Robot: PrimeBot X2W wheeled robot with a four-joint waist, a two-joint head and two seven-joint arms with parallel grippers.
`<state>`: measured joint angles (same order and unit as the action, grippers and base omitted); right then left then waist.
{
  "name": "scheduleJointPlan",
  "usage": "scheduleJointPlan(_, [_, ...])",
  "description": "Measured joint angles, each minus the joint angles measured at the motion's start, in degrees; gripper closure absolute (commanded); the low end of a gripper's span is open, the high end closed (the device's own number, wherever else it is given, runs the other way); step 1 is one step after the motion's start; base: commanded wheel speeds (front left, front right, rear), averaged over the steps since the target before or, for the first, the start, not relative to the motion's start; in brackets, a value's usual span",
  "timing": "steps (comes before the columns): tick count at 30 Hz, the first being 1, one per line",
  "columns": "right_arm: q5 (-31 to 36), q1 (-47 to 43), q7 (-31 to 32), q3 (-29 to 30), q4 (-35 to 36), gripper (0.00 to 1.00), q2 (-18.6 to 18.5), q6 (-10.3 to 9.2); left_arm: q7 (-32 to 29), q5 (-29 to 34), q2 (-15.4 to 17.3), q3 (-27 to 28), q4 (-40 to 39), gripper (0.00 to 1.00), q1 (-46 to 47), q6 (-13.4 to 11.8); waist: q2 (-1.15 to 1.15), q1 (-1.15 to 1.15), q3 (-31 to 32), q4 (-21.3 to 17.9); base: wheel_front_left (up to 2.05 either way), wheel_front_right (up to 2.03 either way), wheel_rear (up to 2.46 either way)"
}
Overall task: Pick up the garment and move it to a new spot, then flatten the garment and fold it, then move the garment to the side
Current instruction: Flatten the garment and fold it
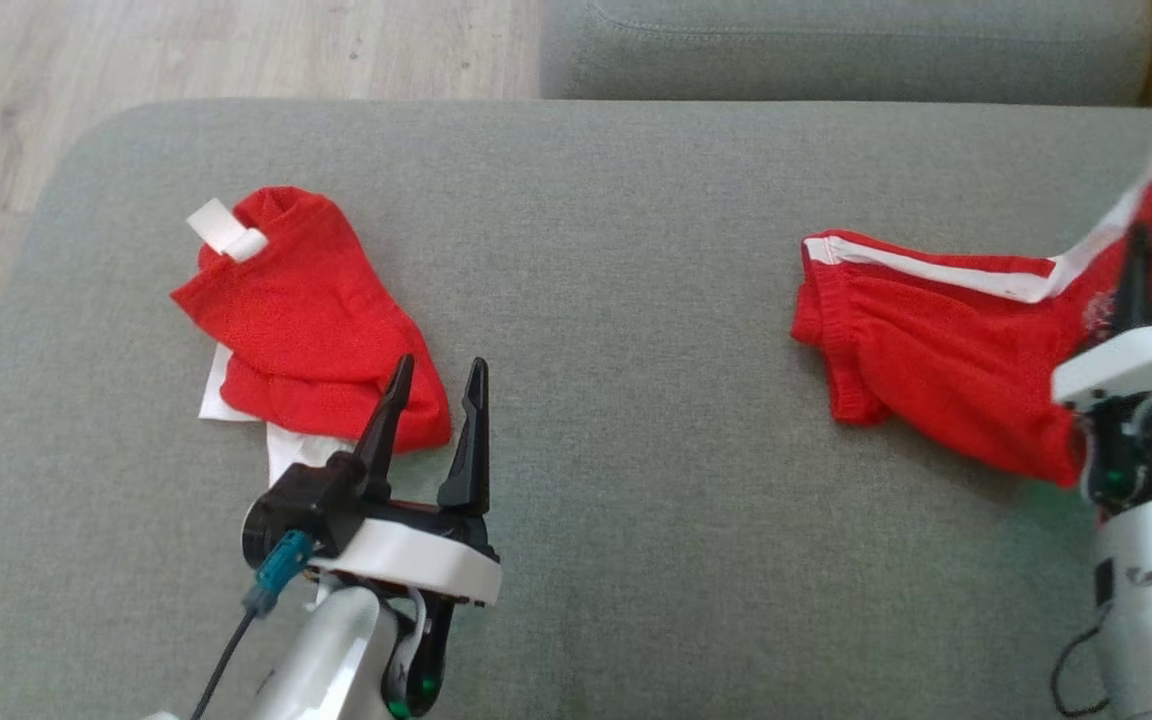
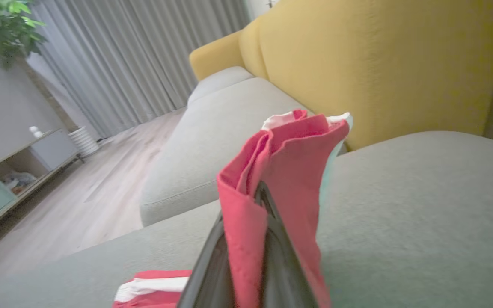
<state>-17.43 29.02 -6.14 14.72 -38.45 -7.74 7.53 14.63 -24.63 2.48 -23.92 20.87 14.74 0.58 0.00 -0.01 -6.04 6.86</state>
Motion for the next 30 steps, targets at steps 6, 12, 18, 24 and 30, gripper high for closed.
scheduleJointPlan(6, [-4.5,-1.1,0.2,-10.1,3.4,1.0,0.3,0.0,0.0,0.0,0.0,-0.5,0.1,0.0,0.0,0.0,0.0,0.01,0.8,1.5,0.0,0.0,0.0])
scheduleJointPlan(12, [-7.3,-1.5,0.1,-18.0,3.5,1.0,0.1,0.0,0.0,0.0,0.5,-1.0,0.9,0.0,0.0,0.0,0.0,0.0,1.3,3.6,0.0,0.0,0.0])
scheduleJointPlan(18, [-9.9,-1.5,0.0,-24.0,0.8,1.0,-0.8,0.0,0.0,0.0,0.6,-1.0,1.0,0.0,-0.2,0.0,0.0,0.0,1.6,5.8,0.0,0.0,0.0])
scheduleJointPlan(24, [-11.0,-1.5,-0.4,-30.4,-3.1,1.0,-3.2,0.0,0.0,-0.1,0.6,-1.3,1.0,0.0,-1.2,-0.1,0.0,0.01,1.2,6.6,0.0,0.0,0.0])
scheduleJointPlan(30, [-12.3,-1.4,2.2,-37.9,-5.4,0.05,-4.8,0.0,0.0,-0.1,0.9,-1.3,0.9,0.0,-1.2,-0.1,0.0,0.01,1.0,6.0,0.0,0.0,0.0])
